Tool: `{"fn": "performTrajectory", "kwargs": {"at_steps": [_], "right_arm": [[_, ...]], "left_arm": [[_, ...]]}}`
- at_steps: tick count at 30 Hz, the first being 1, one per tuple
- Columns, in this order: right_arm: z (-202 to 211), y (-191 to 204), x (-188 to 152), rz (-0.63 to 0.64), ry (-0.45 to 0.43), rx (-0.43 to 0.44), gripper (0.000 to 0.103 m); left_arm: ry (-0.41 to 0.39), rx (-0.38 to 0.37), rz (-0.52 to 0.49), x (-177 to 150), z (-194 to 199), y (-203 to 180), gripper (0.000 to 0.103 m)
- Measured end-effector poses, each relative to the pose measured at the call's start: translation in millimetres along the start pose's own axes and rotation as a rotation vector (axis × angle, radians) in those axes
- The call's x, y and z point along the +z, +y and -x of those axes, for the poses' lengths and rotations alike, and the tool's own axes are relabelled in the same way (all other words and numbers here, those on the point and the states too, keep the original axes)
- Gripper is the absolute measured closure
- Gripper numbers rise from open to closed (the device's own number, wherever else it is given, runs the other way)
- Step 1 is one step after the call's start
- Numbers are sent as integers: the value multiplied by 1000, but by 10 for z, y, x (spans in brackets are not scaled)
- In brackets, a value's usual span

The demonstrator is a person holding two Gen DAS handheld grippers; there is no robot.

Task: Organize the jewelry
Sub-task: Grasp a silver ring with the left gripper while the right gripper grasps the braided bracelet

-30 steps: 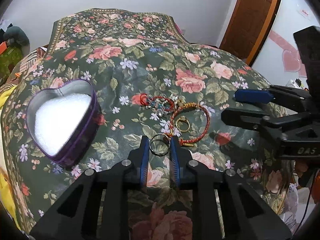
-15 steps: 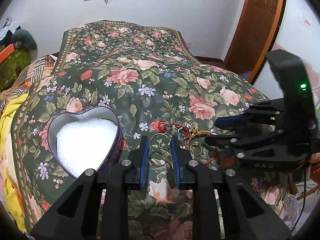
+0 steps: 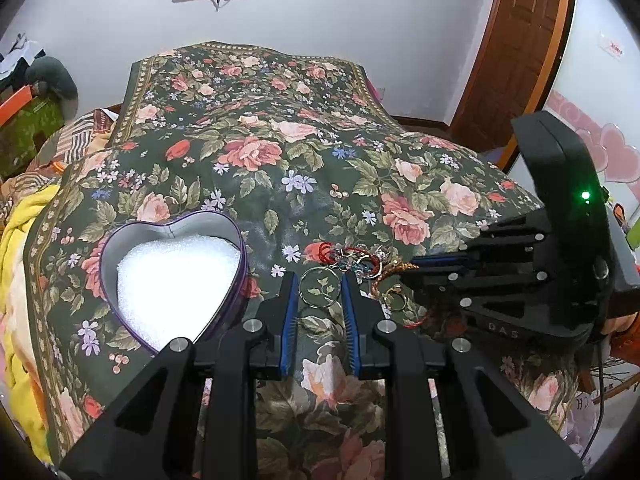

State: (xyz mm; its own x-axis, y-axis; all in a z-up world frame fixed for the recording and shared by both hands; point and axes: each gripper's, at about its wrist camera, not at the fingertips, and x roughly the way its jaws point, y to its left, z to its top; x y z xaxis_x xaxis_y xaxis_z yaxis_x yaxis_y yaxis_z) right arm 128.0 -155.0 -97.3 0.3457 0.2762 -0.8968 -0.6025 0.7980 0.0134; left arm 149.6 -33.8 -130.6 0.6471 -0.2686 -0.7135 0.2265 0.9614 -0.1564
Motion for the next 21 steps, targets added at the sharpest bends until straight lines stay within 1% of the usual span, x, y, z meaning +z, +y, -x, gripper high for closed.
{"fn": "performTrajectory", "kwargs": {"at_steps": [7, 12, 21], "right_arm": [[249, -58, -35, -59, -54, 11, 96], [504, -26, -34, -61, -115, -4, 96], [807, 48, -15, -88, -191, -5, 96]], "left_arm": [[-26, 10, 4, -4, 180, -16, 82], [-52, 23, 4, 12, 331, -50, 82], [-98, 57, 5, -21, 633, -59, 82]]}}
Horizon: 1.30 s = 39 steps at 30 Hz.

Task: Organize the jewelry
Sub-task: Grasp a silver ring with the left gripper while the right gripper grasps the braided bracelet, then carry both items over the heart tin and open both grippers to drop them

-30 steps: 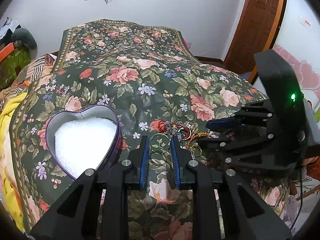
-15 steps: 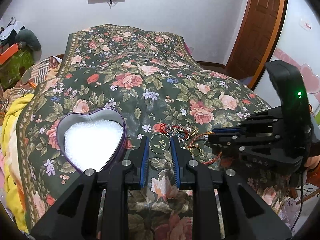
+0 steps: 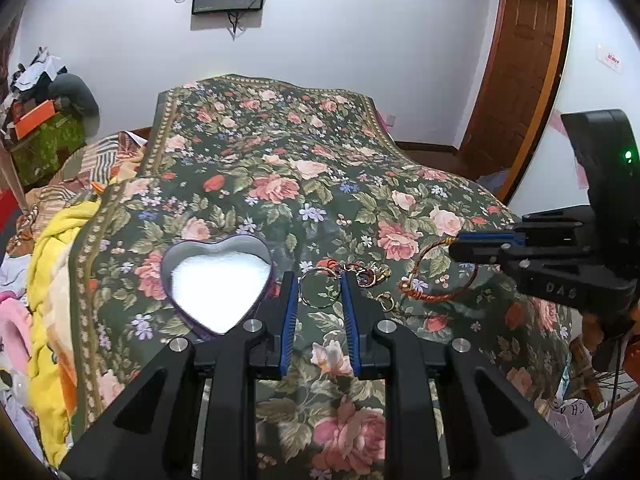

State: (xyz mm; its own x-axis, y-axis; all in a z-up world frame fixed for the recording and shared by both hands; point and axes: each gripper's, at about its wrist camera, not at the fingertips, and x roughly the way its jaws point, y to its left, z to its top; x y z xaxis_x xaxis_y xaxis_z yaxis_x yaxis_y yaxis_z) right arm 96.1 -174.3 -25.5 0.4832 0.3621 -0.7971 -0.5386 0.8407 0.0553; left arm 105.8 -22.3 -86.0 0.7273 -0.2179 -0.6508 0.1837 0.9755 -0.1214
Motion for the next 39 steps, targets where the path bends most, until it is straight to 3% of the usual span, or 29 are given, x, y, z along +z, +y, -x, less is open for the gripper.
{"fn": "performTrajectory", "kwargs": {"at_steps": [10, 18, 39], "right_arm": [[272, 232, 203, 18, -101, 19, 96], [263, 460, 385, 43, -149, 52, 96], [-272, 855, 701, 51, -126, 177, 96]], "left_arm": [[-51, 32, 22, 9, 299, 137, 82], [-73, 62, 40, 40, 395, 310, 82], [-75, 143, 81, 86, 270, 845, 82]]}}
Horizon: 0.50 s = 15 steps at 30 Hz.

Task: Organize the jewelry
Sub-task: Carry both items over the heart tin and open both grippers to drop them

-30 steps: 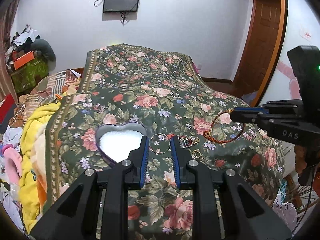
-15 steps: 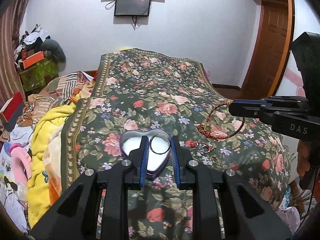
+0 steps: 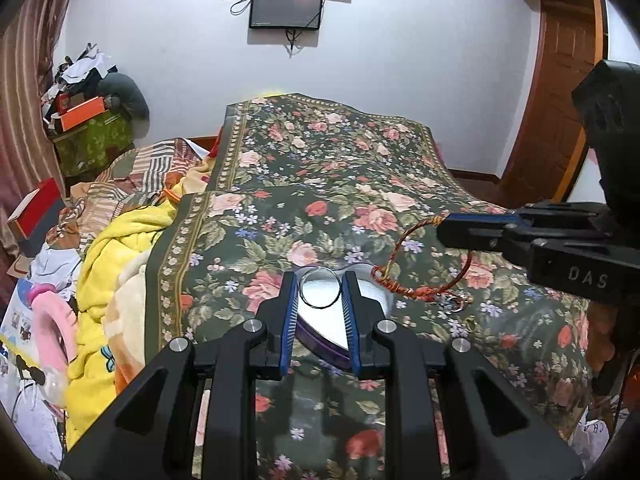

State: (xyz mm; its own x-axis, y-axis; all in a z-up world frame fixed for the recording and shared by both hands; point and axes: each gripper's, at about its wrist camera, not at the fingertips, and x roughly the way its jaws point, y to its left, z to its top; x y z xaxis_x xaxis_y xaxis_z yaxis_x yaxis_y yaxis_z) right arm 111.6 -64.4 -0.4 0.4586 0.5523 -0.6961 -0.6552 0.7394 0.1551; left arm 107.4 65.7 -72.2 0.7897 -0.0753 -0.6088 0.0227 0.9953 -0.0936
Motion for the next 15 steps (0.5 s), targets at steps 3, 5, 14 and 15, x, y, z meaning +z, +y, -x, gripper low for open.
{"fn": "performTrajectory", "kwargs": {"at_steps": [3, 5, 14, 15], "right_arm": [[-152, 17, 12, -11, 18, 30, 96], [-252, 38, 14, -16, 34, 49, 96], [-644, 14, -50, -25, 126, 70, 96], [-666, -6, -64, -29, 134, 66, 96]], "left_arm": [[0, 12, 10, -3, -38, 99, 82], [7, 15, 17, -5, -78, 159, 82], [49, -1, 28, -66, -289, 211, 82], [53, -3, 26, -68, -314, 203, 82]]}}
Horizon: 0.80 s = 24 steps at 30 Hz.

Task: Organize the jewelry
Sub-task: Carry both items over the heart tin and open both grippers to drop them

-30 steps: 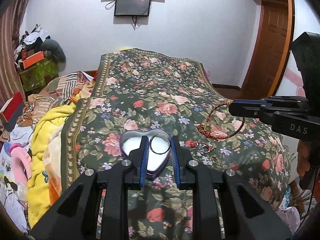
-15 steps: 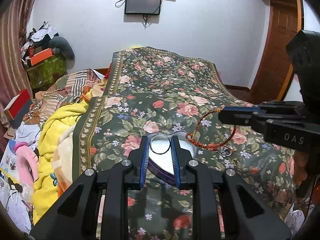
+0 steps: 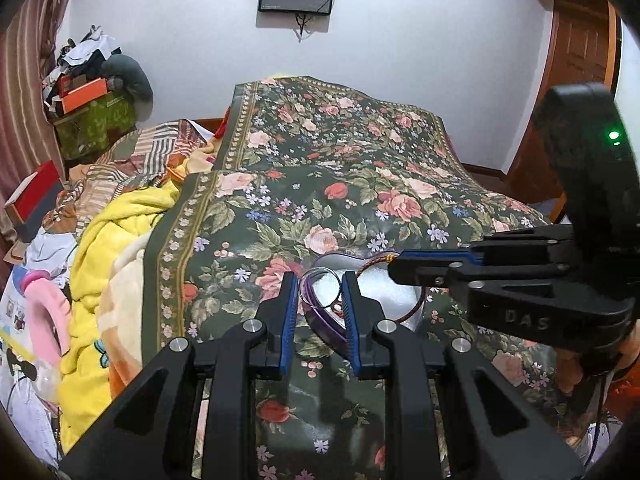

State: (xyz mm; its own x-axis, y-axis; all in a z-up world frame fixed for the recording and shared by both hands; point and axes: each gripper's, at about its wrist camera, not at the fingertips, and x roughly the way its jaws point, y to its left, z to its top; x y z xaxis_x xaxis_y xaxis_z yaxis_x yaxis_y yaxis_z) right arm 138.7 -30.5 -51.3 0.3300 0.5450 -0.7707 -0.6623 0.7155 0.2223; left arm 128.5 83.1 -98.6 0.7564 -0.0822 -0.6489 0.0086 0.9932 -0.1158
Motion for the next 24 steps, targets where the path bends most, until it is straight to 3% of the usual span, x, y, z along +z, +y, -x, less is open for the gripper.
{"fn": "performTrajectory", "kwargs": {"at_steps": [7, 10, 12, 14, 24], "right_arm": [[-37, -141, -28, -26, 24, -9, 96], [-7, -158, -41, -21, 18, -22, 85], [23, -181, -45, -22, 5, -23, 73], [50, -204, -46, -23, -6, -36, 69], [350, -324, -74, -25, -74, -105, 69]], "left_arm": [[20, -18, -14, 16, -122, -88, 82], [33, -30, -17, 21, -179, -135, 82], [39, -31, -22, 17, -204, -161, 82], [43, -30, -27, 15, -224, -188, 82], [76, -50, -37, 0, -304, -258, 82]]}}
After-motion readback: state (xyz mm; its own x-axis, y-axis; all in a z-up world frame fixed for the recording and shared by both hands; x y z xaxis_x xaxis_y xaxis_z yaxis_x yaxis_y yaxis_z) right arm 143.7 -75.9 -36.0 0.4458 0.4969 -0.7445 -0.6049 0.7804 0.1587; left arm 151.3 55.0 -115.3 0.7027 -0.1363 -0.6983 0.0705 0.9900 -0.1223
